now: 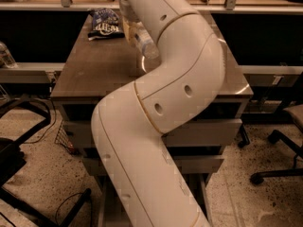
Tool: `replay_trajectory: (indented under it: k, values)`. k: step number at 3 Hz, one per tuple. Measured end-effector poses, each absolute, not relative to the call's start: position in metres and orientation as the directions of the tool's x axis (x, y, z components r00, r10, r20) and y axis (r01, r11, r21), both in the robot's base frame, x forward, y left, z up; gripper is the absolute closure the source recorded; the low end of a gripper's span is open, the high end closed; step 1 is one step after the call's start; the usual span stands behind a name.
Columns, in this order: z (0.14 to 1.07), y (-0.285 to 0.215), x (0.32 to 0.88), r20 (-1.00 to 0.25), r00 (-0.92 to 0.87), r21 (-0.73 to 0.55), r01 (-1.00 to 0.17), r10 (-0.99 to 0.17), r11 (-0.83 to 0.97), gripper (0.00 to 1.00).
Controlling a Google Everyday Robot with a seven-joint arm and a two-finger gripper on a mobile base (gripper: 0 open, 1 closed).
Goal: Place blue plastic bottle upright
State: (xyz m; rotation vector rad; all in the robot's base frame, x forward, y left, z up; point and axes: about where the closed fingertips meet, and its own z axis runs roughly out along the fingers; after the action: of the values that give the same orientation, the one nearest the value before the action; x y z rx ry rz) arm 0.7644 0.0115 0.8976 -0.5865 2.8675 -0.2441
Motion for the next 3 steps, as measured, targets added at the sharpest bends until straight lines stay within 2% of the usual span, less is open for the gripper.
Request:
replay_trajectory:
  k: [1, 3]
  values:
    - [0.919, 0.006, 0.759, -0.218, -0.877, -0.152, -0.402, -0.428, 0.903, 1.00]
    - [0.971, -0.002, 0.734, -0.385, -0.777, 0.045, -0.556, -0.499, 0.830, 1.00]
